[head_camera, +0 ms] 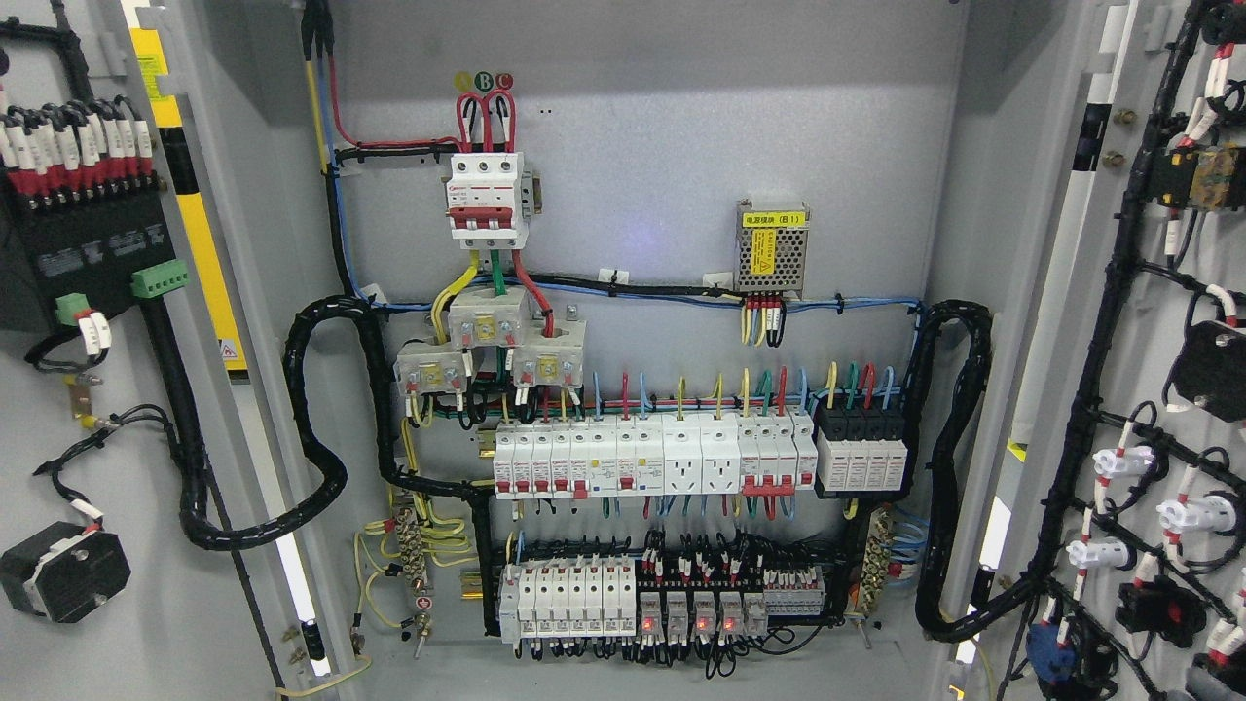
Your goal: Open door with both hands
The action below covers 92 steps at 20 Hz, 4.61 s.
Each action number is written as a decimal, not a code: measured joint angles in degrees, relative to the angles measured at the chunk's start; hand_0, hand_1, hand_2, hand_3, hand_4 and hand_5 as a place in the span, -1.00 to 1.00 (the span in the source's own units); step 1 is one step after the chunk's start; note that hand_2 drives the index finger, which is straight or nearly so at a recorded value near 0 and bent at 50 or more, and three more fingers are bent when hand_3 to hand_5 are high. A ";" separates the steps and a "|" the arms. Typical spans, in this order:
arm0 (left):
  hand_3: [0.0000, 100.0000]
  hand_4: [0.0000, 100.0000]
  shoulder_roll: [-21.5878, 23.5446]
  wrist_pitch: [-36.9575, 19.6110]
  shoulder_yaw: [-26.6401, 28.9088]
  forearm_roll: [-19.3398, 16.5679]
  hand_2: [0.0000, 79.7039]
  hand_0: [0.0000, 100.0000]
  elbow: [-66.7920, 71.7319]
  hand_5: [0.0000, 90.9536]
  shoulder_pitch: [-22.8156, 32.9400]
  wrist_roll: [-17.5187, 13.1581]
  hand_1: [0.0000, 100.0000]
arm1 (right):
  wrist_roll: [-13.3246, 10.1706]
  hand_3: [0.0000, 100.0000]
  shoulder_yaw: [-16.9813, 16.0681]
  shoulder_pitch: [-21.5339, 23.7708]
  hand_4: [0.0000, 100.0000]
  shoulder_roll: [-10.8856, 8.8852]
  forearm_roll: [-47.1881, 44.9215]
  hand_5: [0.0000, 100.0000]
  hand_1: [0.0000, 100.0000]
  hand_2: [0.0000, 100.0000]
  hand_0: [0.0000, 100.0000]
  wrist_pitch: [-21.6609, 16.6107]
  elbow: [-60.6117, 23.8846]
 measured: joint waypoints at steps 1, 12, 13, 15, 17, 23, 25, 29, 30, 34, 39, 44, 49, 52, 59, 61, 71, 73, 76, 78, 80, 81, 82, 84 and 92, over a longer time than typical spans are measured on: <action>-0.26 -0.66 0.48 0.13 0.34 0.10 -0.55 -1.00 0.71 -1.00 -0.45 -0.07 -0.80 | 0.00 -1.00 -0.24 0.09 -1.00 0.07 -0.02 -1.00 -0.86 -1.00 -0.57 0.00 0.00; -0.26 -0.62 5.12 2.28 2.46 0.60 -0.49 -1.00 7.87 -1.00 -3.91 -1.80 -0.77 | 0.02 -1.00 -2.25 0.43 -1.00 0.94 -0.06 -1.00 -0.86 -1.00 -0.57 0.05 0.03; -0.26 -0.62 5.40 2.75 2.54 0.60 -0.48 -1.00 8.35 -1.00 -4.12 -1.93 -0.77 | 0.03 -1.00 -2.46 0.44 -1.00 1.01 -0.06 -1.00 -0.86 -1.00 -0.57 0.09 0.04; -0.25 -0.62 6.16 3.50 2.68 0.60 -0.46 -1.00 9.37 -1.00 -4.76 -2.24 -0.76 | 0.03 -1.00 -2.88 0.45 -1.00 1.16 -0.05 -1.00 -0.87 -1.00 -0.57 0.11 0.06; -0.25 -0.61 7.05 3.80 2.74 0.61 -0.45 -1.00 10.40 -1.00 -5.28 -2.72 -0.76 | 0.04 -1.00 -3.31 0.47 -1.00 1.28 -0.04 -1.00 -0.87 -1.00 -0.57 0.11 0.11; -0.25 -0.61 9.62 4.23 2.80 0.61 -0.45 -1.00 13.19 -1.00 -6.30 -3.01 -0.75 | 0.05 -1.00 -4.24 0.48 -1.00 1.53 -0.03 -1.00 -0.87 -1.00 -0.57 0.13 0.28; -0.25 -0.61 10.26 4.23 2.79 0.61 -0.45 -1.00 14.03 -1.00 -6.55 -3.02 -0.75 | 0.05 -1.00 -4.44 0.48 -1.00 1.60 -0.03 -1.00 -0.86 -1.00 -0.57 0.13 0.32; -0.25 -0.61 11.33 4.35 2.78 0.60 -0.45 -1.00 15.42 -1.00 -7.00 -3.05 -0.75 | 0.05 -1.00 -4.69 0.51 -1.00 1.69 -0.03 -1.00 -0.86 -1.00 -0.57 0.13 0.38; -0.25 -0.61 11.57 4.37 2.78 0.61 -0.45 -1.00 15.70 -1.00 -7.08 -3.05 -0.75 | 0.05 -1.00 -4.73 0.53 -1.00 1.71 -0.03 -1.00 -0.86 -1.00 -0.57 0.13 0.38; -0.25 -0.61 12.19 4.39 2.77 0.62 -0.45 -1.00 16.44 -1.00 -7.23 -3.11 -0.74 | 0.05 -1.00 -4.76 0.61 -1.00 1.75 -0.03 -1.00 -0.86 -1.00 -0.57 -0.10 0.38; -0.25 -0.61 12.72 4.45 2.58 0.69 -0.46 -1.00 16.27 -1.00 -6.96 -3.37 -0.75 | 0.05 -1.00 -4.66 0.67 -1.00 1.76 -0.02 -1.00 -0.86 -1.00 -0.57 -0.21 0.38; -0.26 -0.62 12.90 4.57 2.12 0.71 -0.48 -1.00 14.43 -1.00 -6.46 -3.41 -0.75 | 0.05 -1.00 -3.91 0.72 -1.00 1.72 0.03 -1.00 -0.87 -1.00 -0.57 -0.29 0.36; -0.26 -0.62 12.27 4.44 1.59 0.67 -0.48 -1.00 11.49 -1.00 -4.85 -3.45 -0.75 | 0.05 -1.00 -2.68 0.60 -1.00 1.64 0.05 -1.00 -0.86 -1.00 -0.57 -0.29 0.29; -0.27 -0.62 11.50 4.13 0.97 0.52 -0.49 -1.00 9.39 -1.00 -3.21 -3.49 -0.75 | 0.06 -1.00 -1.91 0.35 -1.00 1.56 0.09 -1.00 -0.86 -1.00 -0.57 -0.30 0.23; -0.32 -0.74 7.06 0.15 -2.38 -5.14 -0.60 -1.00 4.33 -1.00 1.47 -3.64 -0.76 | 0.10 -1.00 2.59 -0.51 -1.00 1.28 0.35 -1.00 -0.86 -1.00 -0.57 -0.35 0.28; -0.33 -0.77 4.74 -2.71 -4.04 -9.74 -0.62 -1.00 3.53 -1.00 2.53 -3.65 -0.76 | 0.09 -1.00 4.75 -0.62 -1.00 1.08 0.53 -1.00 -0.86 -1.00 -0.57 -0.10 0.65; -0.74 -1.00 -4.75 -17.26 -13.72 -23.99 -0.82 -1.00 10.00 -1.00 6.02 -2.78 -0.78 | 0.77 -1.00 19.21 -0.68 -1.00 0.60 1.09 -1.00 -0.87 -1.00 -0.57 -0.16 12.20; -0.81 -1.00 -5.86 -18.84 -14.97 -24.70 -0.84 -1.00 13.06 -1.00 5.99 -2.26 -0.79 | 0.81 -1.00 21.88 -0.76 -1.00 0.64 1.13 -1.00 -0.87 -1.00 -0.57 -0.23 16.41; -0.89 -1.00 -7.56 -20.45 -16.49 -25.41 -0.87 -1.00 19.06 -1.00 5.06 -1.94 -0.81 | 0.86 -1.00 25.25 -0.98 -1.00 1.17 1.06 -1.00 -0.87 -1.00 -0.57 -0.32 23.38; -0.90 -1.00 -8.53 -20.84 -17.26 -25.70 -0.87 -1.00 23.32 -1.00 4.16 -1.85 -0.82 | 0.86 -1.00 26.98 -1.16 -1.00 1.83 1.03 -1.00 -0.87 -1.00 -0.57 -0.33 28.08; -0.97 -1.00 -9.42 -21.21 -17.90 -25.98 -0.91 -1.00 27.70 -1.00 3.11 -1.76 -0.83 | 0.85 -1.00 28.43 -1.51 -1.00 2.69 1.00 -1.00 -0.87 -1.00 -0.57 -0.33 33.44; -0.97 -1.00 -9.78 -21.30 -18.20 -26.16 -0.94 -1.00 29.90 -1.00 2.58 -1.55 -0.84 | 0.86 -1.00 29.01 -1.74 -1.00 3.17 0.99 -1.00 -0.87 -1.00 -0.57 -0.33 36.11; -0.99 -1.00 -10.17 -21.39 -18.51 -26.33 -1.00 -1.00 32.36 -1.00 2.00 -0.91 -0.84 | 0.88 -1.00 29.65 -2.13 -1.00 3.74 1.00 -1.00 -0.86 -1.00 -0.57 -0.33 39.11; -0.95 -1.00 -10.75 -21.47 -19.08 -26.85 -1.00 -0.95 37.39 -1.00 0.80 1.65 -0.84 | 0.95 -1.00 30.64 -3.27 -1.00 4.98 1.10 -1.00 -0.87 -1.00 -0.57 -0.33 45.20; -0.81 -1.00 -10.84 -21.64 -20.63 -32.54 -1.00 -0.65 62.30 -1.00 -7.30 14.44 -0.69 | 0.45 -1.00 33.01 -12.20 -1.00 10.07 2.64 -1.00 -0.87 -1.00 -0.57 0.22 71.56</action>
